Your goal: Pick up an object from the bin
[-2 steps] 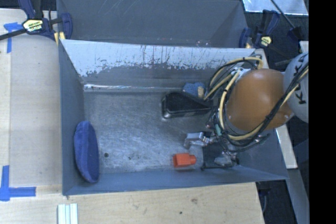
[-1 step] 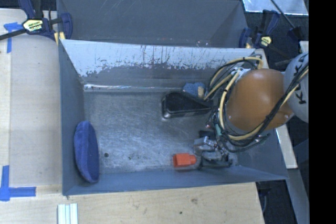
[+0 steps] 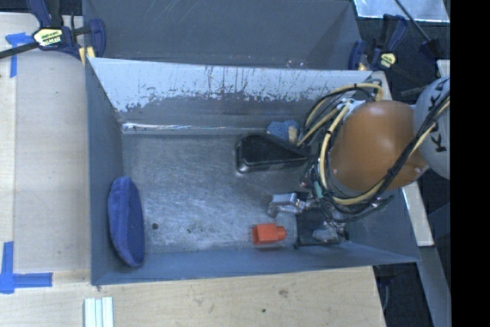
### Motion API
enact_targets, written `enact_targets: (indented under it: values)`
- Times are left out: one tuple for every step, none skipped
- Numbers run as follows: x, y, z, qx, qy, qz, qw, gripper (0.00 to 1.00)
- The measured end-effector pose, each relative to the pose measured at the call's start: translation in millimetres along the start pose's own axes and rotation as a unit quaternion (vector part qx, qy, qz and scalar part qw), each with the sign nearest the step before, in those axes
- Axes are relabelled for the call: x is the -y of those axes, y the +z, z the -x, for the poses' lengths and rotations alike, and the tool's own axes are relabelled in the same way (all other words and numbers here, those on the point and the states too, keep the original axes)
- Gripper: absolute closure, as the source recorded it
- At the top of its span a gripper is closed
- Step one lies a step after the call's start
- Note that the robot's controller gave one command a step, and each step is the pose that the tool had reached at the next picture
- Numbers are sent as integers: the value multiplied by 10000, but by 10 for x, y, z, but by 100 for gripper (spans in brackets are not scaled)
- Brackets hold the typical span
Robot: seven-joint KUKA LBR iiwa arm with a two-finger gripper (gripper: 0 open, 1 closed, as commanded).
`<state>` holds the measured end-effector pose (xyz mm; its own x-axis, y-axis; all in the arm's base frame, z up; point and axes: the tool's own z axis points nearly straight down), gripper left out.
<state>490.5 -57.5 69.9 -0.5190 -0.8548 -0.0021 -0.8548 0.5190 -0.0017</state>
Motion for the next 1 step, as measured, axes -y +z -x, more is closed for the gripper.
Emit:
enact_targets:
  values:
    - [1, -2, 1, 1, -2, -3, 10000, 100]
